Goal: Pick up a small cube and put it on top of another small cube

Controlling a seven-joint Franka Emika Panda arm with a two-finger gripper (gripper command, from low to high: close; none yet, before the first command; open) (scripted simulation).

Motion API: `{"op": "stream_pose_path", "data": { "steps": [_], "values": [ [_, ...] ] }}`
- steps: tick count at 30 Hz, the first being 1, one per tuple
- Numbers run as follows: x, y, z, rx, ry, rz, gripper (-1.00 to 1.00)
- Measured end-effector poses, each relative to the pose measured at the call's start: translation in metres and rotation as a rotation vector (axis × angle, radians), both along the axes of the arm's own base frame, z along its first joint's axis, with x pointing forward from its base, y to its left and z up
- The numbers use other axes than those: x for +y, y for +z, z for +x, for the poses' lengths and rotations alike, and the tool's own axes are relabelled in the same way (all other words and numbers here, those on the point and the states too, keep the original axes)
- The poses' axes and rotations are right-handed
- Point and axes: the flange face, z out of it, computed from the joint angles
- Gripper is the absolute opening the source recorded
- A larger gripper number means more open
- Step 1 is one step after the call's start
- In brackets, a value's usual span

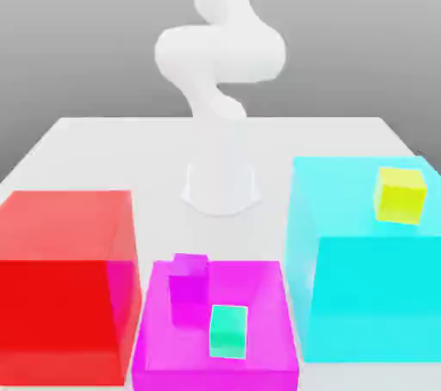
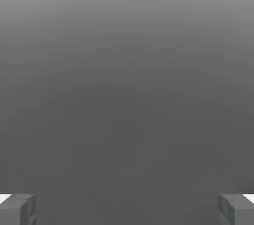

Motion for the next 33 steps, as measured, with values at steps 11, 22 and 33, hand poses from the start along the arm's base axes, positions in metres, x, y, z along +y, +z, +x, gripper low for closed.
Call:
{"op": "stream_pose_path", "data": {
  "steps": [11,22,33],
  "values": [
    [-0.109,-0.109,0.071,0.198,-0.562,0.171,0.00],
    [-0.250,-0.263,0.047,0.267,-1.271,0.441,0.00],
    [-0.310,-0.420,-0.046,0.280,-1.972,0.741,0.00]
  ]
}}
